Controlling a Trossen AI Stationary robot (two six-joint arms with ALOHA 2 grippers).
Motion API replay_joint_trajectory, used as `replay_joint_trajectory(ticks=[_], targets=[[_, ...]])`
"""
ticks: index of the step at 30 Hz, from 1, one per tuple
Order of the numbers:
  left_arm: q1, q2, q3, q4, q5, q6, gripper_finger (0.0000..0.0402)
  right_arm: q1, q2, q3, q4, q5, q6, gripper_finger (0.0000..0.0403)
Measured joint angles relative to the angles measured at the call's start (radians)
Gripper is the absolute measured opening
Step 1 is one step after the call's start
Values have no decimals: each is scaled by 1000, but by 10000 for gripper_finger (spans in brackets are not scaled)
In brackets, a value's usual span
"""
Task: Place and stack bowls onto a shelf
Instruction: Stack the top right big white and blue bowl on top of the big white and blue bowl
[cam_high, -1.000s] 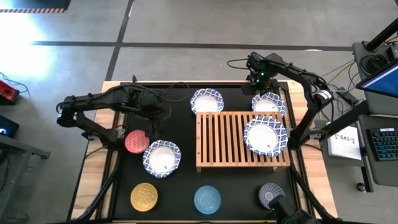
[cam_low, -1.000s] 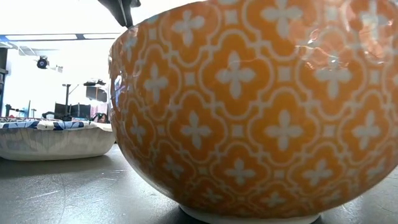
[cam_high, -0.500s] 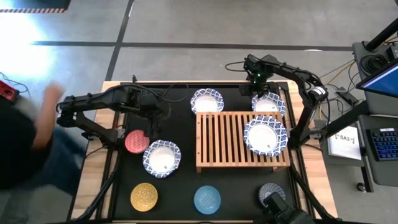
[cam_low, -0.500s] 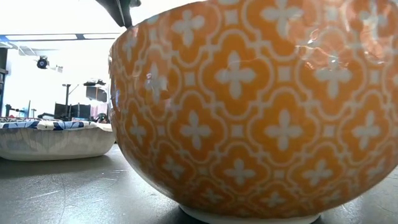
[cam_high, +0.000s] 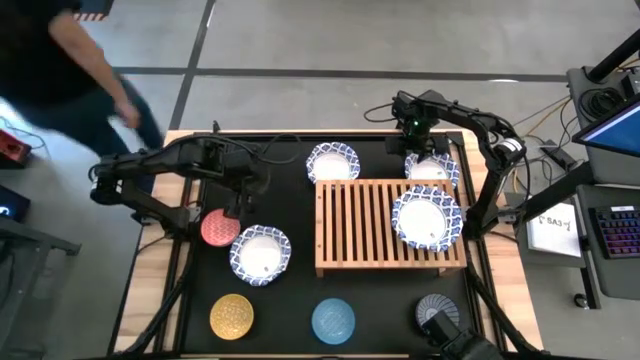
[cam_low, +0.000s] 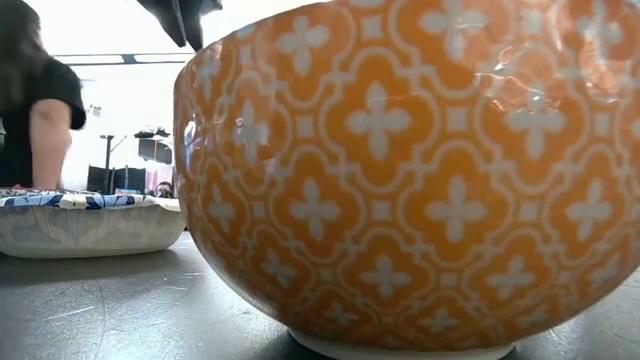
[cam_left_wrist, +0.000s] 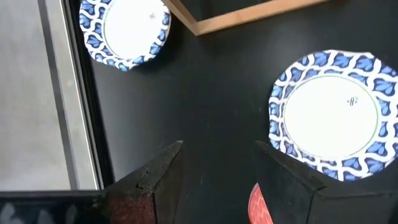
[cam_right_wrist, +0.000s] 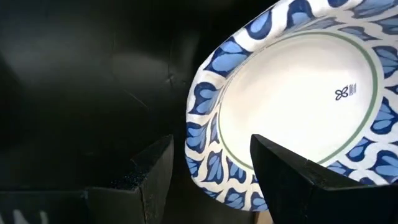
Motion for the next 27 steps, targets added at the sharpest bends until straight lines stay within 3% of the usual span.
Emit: replay_joint_trajectory(ticks=[15, 27], targets=[[66, -84, 0, -22, 0, 69, 174, 5, 0, -65, 80, 9, 99, 200], [66, -107, 0, 2, 0, 57, 174, 5, 0, -115, 125, 7, 96, 133]])
